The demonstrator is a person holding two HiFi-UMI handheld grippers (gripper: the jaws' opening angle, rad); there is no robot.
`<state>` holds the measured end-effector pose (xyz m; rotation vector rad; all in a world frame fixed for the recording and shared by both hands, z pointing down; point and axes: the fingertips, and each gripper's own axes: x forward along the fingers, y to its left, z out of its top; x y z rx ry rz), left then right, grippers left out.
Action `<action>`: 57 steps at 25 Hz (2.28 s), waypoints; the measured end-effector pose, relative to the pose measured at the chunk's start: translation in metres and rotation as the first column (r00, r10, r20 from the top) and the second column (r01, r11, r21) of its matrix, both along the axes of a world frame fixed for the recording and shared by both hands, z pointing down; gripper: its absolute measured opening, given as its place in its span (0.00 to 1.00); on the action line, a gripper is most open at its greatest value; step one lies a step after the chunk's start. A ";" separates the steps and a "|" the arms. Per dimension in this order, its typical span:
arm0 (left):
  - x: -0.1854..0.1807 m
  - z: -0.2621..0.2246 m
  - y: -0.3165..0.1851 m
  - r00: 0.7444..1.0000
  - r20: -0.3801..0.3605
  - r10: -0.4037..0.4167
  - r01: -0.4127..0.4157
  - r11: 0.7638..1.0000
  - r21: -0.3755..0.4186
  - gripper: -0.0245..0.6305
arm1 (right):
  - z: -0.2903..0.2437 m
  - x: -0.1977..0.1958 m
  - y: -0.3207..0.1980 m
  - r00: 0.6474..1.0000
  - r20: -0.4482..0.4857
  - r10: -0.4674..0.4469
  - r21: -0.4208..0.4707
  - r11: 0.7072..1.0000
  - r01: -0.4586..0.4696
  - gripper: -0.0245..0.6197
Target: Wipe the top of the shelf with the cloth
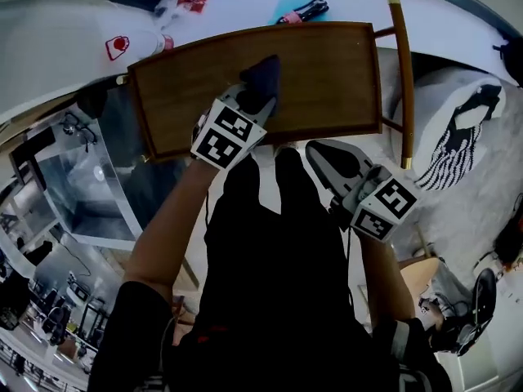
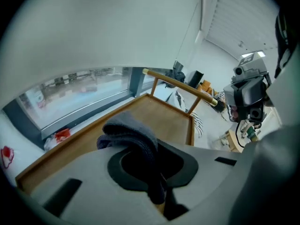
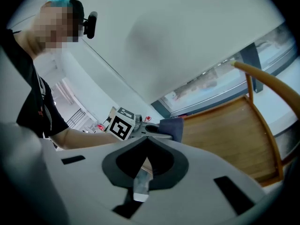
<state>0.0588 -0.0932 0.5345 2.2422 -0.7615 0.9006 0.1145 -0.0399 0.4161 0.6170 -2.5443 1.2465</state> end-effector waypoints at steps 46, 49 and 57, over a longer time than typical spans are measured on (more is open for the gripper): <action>-0.208 0.075 0.135 0.938 0.279 -0.205 0.268 0.940 -0.210 0.11 | 0.011 -0.142 0.059 0.967 -0.002 -0.256 -0.027 0.966 0.256 0.05; -0.193 0.078 0.130 0.943 0.278 -0.184 0.247 0.946 -0.212 0.11 | 0.011 -0.127 0.057 0.972 -0.001 -0.236 -0.028 0.971 0.236 0.05; -0.142 0.081 0.117 0.958 0.261 -0.118 0.178 0.959 -0.219 0.11 | 0.012 -0.085 0.048 0.984 -0.001 -0.176 -0.025 0.984 0.176 0.05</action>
